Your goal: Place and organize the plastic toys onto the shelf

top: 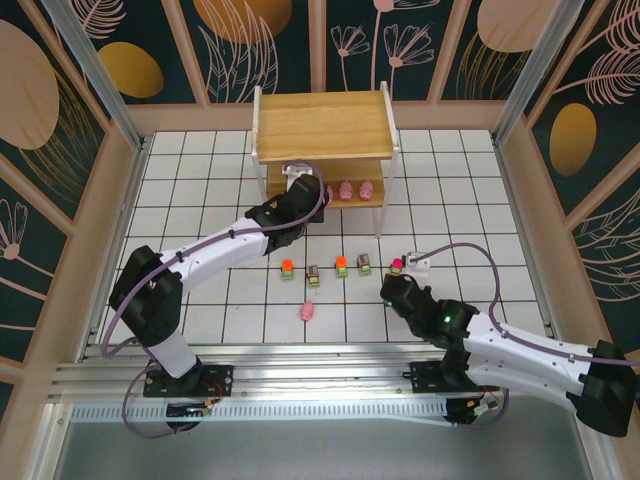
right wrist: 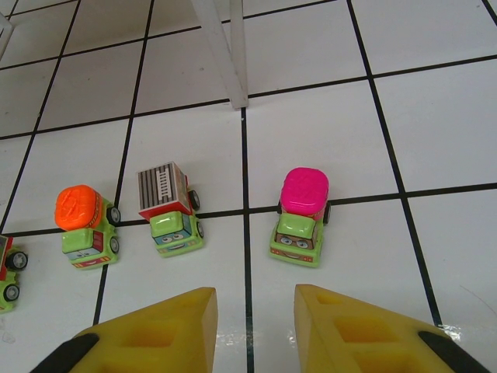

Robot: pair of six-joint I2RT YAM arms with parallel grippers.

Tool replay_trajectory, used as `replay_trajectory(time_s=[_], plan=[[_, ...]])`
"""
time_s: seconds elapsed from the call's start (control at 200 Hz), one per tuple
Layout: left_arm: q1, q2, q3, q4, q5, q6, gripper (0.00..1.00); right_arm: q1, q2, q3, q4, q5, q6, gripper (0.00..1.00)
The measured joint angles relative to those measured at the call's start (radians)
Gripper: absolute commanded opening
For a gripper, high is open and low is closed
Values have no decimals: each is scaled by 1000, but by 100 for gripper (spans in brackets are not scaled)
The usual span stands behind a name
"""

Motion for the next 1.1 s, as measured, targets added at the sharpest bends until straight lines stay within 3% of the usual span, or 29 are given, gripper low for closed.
replay_trajectory(time_s=[1.096], plan=[[-18,-68,-14,-10,-5,-2,44,5,-2,0,0,3,0,32]])
